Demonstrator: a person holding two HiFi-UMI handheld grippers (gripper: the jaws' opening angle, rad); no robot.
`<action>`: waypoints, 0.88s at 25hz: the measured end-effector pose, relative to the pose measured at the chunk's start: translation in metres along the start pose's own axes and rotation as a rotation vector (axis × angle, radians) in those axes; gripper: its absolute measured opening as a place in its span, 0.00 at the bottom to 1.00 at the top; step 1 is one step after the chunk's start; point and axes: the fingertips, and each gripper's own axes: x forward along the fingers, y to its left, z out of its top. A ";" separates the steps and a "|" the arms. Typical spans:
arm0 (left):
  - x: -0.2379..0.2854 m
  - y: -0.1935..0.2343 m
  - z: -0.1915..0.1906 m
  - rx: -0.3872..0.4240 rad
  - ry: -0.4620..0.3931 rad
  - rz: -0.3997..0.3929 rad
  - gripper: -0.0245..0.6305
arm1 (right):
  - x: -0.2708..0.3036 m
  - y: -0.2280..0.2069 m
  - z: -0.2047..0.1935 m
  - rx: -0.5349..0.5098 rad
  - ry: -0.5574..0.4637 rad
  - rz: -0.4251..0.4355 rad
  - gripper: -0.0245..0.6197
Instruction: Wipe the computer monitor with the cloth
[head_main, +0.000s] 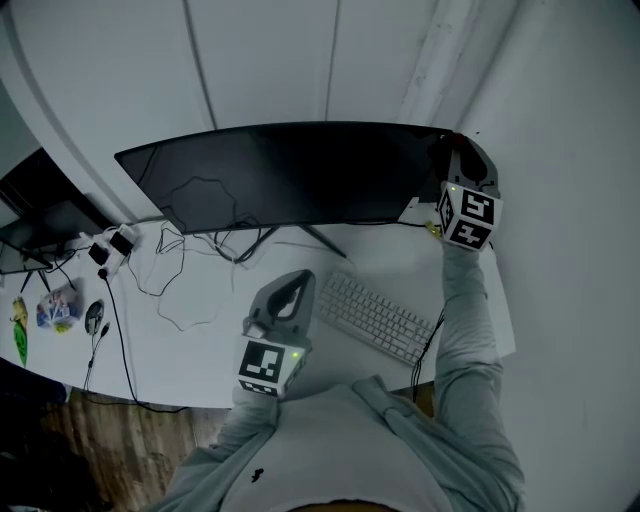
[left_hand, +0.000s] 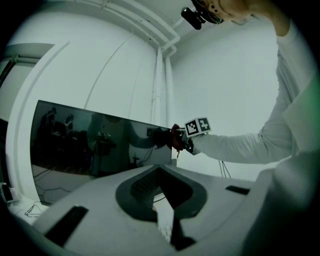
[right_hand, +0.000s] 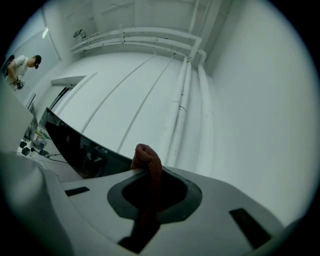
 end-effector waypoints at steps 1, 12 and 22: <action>0.000 0.000 0.000 0.002 -0.001 -0.002 0.07 | 0.000 0.000 0.001 -0.003 0.002 0.000 0.09; -0.013 0.010 0.001 -0.003 0.001 0.016 0.07 | -0.001 0.009 0.010 -0.043 0.002 -0.040 0.09; -0.043 0.045 -0.002 -0.016 0.005 0.057 0.07 | 0.002 0.072 0.047 -0.090 -0.051 0.004 0.09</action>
